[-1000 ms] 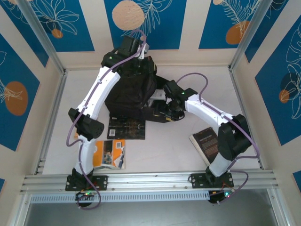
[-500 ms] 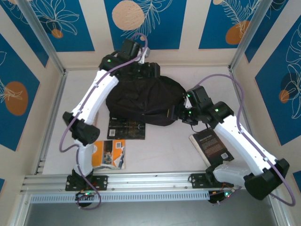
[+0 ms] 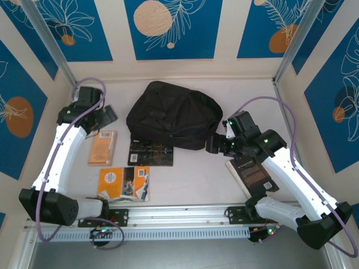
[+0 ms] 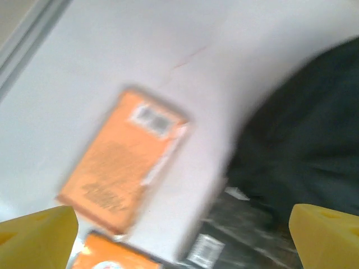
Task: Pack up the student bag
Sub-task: Pick up the book from the middle-left of the table.
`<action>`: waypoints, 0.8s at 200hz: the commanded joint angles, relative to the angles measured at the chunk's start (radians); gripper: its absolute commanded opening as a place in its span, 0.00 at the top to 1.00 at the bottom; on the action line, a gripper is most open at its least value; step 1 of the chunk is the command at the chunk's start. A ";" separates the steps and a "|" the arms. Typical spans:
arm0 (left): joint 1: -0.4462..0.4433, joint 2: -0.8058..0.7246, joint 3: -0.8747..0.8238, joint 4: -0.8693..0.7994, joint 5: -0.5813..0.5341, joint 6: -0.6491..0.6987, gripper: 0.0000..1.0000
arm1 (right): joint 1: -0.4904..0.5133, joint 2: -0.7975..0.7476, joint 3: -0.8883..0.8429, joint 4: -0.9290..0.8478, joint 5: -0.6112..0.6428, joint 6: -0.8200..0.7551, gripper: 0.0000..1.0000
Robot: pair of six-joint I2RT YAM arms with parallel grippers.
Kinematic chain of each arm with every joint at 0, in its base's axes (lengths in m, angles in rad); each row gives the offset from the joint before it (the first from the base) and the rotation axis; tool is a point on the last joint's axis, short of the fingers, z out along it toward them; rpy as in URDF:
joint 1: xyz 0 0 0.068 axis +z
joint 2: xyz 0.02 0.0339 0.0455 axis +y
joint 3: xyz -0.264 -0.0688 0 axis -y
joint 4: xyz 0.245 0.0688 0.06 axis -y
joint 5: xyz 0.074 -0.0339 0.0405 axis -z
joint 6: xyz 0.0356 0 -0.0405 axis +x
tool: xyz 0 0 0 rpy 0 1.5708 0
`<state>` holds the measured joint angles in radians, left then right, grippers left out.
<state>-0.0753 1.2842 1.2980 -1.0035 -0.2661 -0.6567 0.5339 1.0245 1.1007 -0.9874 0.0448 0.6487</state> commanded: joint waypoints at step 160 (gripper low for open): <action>0.278 0.135 -0.423 0.347 0.460 -0.049 0.06 | 0.223 0.340 0.135 0.163 -0.371 -0.078 0.35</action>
<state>0.1928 1.4483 0.9081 -0.6792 0.0643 -0.6823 0.6888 1.2709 1.1374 -0.8650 -0.2733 0.6147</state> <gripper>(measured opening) 0.946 0.652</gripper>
